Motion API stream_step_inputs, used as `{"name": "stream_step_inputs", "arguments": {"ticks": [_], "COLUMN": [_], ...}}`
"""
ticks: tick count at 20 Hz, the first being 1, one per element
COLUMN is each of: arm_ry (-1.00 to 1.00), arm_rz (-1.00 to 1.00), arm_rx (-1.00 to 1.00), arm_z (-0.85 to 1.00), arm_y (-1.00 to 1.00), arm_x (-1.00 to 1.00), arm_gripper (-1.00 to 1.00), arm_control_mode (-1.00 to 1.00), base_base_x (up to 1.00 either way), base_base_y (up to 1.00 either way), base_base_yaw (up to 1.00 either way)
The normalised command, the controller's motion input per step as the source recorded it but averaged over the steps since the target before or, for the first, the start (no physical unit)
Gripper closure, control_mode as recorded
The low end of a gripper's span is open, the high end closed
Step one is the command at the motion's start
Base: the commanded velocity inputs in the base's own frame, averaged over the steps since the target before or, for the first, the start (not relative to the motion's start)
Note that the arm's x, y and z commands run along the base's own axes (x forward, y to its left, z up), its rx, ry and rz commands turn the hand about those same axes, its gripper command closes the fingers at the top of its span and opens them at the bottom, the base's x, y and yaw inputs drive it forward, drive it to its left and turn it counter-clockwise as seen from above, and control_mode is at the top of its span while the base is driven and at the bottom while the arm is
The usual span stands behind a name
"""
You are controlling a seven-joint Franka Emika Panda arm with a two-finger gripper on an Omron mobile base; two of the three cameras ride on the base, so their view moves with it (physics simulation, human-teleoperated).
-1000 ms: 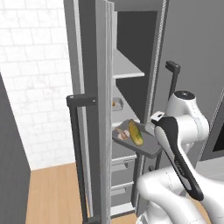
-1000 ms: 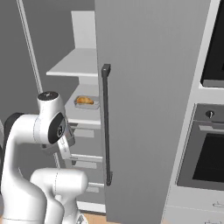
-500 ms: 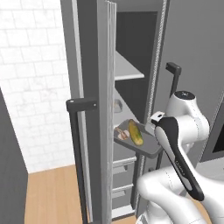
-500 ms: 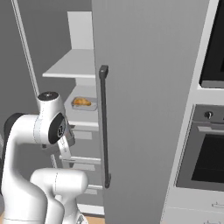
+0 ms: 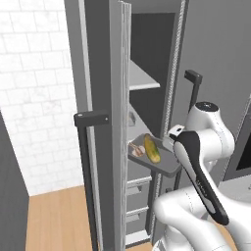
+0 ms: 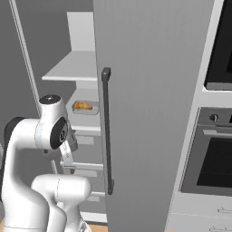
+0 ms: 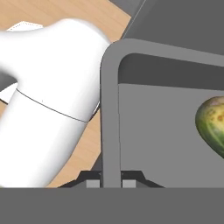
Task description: Take the meat container that has the chicken drumstick and place it on the second highest rack of the freezer. Then take the vegetable container that has the garlic and cucumber and place it on the highest rack of the freezer.
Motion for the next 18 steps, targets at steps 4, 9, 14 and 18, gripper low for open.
{"name": "stream_step_inputs", "arguments": {"ticks": [4,9,14,18], "arm_ry": [-0.01,-0.08,-0.04,-0.04], "arm_rz": [0.0,-0.03,-0.16,-0.19], "arm_rx": [0.0,0.0,0.0,0.0], "arm_z": [0.37,0.87,0.9,0.86], "arm_y": [0.09,0.03,0.0,0.04], "arm_x": [-0.26,-0.31,0.01,0.19], "arm_gripper": [1.0,1.0,1.0,1.0], "arm_control_mode": [-1.0,-1.0,-1.0,-1.0], "base_base_x": [-0.05,0.0,0.0,0.0], "base_base_y": [0.06,0.0,0.0,0.0], "base_base_yaw": [0.0,0.0,0.0,0.0]}}
